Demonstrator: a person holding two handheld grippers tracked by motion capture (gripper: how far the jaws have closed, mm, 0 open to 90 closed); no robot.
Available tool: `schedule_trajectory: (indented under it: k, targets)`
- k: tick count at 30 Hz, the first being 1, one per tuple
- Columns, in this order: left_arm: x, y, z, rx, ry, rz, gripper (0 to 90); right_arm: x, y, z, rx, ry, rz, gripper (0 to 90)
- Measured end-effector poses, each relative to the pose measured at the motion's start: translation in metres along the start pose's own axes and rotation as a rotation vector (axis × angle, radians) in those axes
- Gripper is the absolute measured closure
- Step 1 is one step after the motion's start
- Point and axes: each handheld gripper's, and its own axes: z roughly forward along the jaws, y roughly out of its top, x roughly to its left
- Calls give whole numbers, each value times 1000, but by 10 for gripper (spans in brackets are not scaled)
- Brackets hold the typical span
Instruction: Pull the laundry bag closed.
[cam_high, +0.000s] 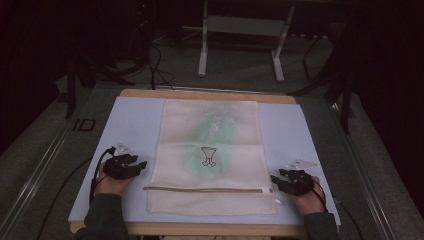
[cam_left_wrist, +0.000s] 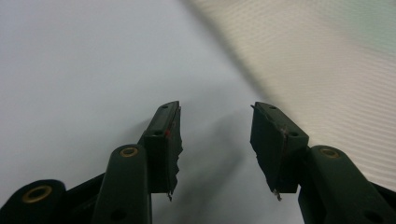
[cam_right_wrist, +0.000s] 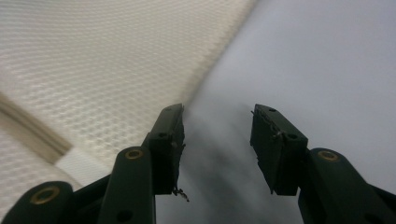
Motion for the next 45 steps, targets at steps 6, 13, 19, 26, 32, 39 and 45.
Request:
schedule_trajectory:
  k: [6,13,19,26,32,39,45]
  targets:
    - [-6,4,0,0,-60,42,559,3,2,-3,-13,18,-11,542]
    - [-11,5,6,32,-126,74,610,9,6,-5,-18,44,-35,537]
    - [-12,6,7,37,-152,87,601,15,9,-4,-11,56,-69,528]
    - [-11,7,7,36,-175,82,634,20,11,-4,-24,88,-76,520]
    - [-13,8,7,33,-202,91,658,28,15,-3,-23,95,-105,515]
    - [-16,8,10,39,-221,111,685,31,16,-1,-18,111,-117,513]
    - [-18,9,12,63,-239,140,810,35,19,-2,-27,111,-131,501]
